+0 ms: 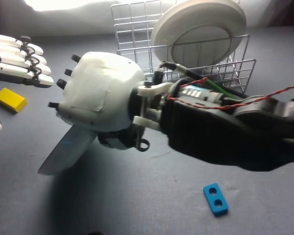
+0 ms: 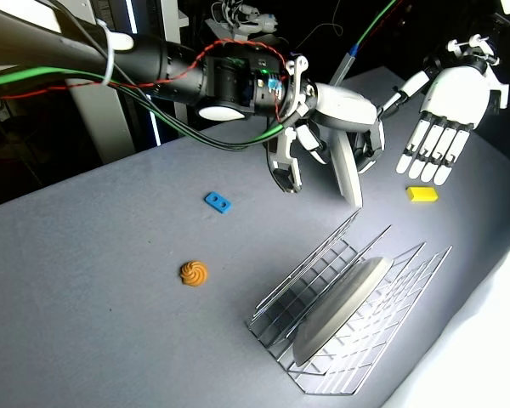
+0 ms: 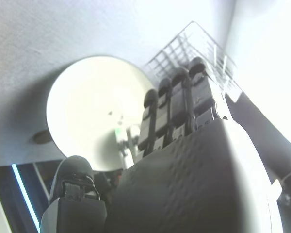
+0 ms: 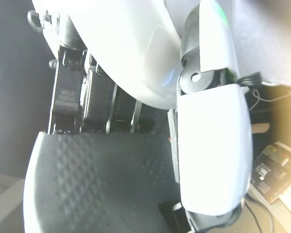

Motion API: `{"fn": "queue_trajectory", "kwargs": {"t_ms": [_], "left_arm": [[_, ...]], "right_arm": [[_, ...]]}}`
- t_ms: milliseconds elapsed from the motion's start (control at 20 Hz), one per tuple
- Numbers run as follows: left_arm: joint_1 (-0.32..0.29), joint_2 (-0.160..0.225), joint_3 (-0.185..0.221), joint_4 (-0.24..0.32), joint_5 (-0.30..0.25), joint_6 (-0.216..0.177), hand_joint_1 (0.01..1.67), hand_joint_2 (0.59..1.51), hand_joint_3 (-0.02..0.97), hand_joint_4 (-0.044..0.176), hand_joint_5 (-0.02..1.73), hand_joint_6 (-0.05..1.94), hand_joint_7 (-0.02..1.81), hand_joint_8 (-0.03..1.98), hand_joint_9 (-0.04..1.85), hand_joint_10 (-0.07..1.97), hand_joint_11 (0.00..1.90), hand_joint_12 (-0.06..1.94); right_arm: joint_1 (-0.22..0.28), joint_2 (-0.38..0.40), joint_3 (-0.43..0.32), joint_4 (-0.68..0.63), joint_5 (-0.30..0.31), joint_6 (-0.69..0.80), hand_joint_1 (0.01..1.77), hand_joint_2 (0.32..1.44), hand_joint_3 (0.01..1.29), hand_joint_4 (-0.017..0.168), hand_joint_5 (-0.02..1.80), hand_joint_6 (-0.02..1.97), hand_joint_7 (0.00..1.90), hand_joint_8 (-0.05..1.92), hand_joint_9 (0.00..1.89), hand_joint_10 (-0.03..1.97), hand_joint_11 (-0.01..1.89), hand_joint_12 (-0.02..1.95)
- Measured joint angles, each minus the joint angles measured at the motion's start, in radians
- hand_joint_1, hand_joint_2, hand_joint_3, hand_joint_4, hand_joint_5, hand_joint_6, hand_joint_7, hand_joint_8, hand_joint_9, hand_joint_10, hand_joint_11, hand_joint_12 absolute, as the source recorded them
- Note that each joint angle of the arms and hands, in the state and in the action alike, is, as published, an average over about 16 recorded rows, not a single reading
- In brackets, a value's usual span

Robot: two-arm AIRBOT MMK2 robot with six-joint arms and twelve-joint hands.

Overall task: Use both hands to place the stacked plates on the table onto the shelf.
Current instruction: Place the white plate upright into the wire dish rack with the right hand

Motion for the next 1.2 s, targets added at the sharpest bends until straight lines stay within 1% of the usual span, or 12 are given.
{"fn": "queue_trajectory", "kwargs": {"t_ms": [100,250,400,550,650,900,1050,1200], "left_arm": [[0.000,0.000,0.000,0.003,0.002,0.000,0.02,1.148,0.018,0.000,0.11,0.02,0.11,0.01,0.08,0.01,0.03,0.03],[0.001,0.000,0.000,0.006,0.006,0.000,0.02,1.148,0.018,0.000,0.11,0.02,0.11,0.01,0.09,0.01,0.03,0.03],[0.002,0.000,-0.001,0.011,0.010,0.000,0.02,1.149,0.018,0.000,0.10,0.02,0.12,0.01,0.09,0.01,0.03,0.04],[0.004,0.001,-0.003,0.017,0.014,0.000,0.02,1.149,0.019,0.000,0.11,0.02,0.12,0.01,0.09,0.01,0.03,0.04],[0.004,0.003,-0.007,0.022,0.015,0.000,0.02,1.149,0.019,0.000,0.11,0.02,0.12,0.01,0.09,0.01,0.03,0.04],[0.004,0.007,-0.018,0.037,0.017,0.000,0.02,1.150,0.019,0.000,0.11,0.02,0.12,0.01,0.09,0.01,0.02,0.05],[0.003,0.010,-0.024,0.044,0.018,0.000,0.02,1.150,0.019,0.000,0.12,0.02,0.12,0.01,0.09,0.01,0.02,0.05],[0.002,0.012,-0.029,0.051,0.019,0.000,0.02,1.150,0.019,0.000,0.12,0.02,0.12,0.01,0.09,0.01,0.02,0.05]], "right_arm": [[0.020,0.040,-0.036,0.000,-0.014,0.017,1.19,0.95,0.01,0.020,1.06,0.71,1.19,0.67,1.35,0.06,0.90,1.15],[0.059,0.100,-0.083,-0.003,-0.052,0.069,1.19,0.95,0.01,0.019,1.07,0.73,1.19,0.66,1.35,0.06,0.90,1.15],[0.104,0.162,-0.119,-0.007,-0.107,0.150,1.20,0.95,0.01,0.016,1.07,0.73,1.20,0.65,1.35,0.06,0.91,1.15],[0.157,0.221,-0.144,-0.013,-0.178,0.253,1.20,0.95,0.01,0.011,1.07,0.73,1.21,0.62,1.35,0.08,0.91,1.15],[0.196,0.257,-0.153,-0.018,-0.232,0.333,1.20,0.95,0.01,0.008,1.07,0.72,1.22,0.58,1.33,0.14,0.91,1.15],[0.291,0.335,-0.161,-0.024,-0.358,0.519,1.21,0.95,0.01,0.005,1.08,0.69,1.22,0.59,1.30,0.22,0.92,1.16],[0.333,0.373,-0.161,-0.013,-0.413,0.596,1.21,0.95,0.01,0.004,1.08,0.68,1.22,0.59,1.28,0.26,0.93,1.17],[0.364,0.403,-0.156,0.002,-0.452,0.644,1.22,0.95,0.01,0.005,1.08,0.68,1.22,0.58,1.26,0.30,0.93,1.16]]}}
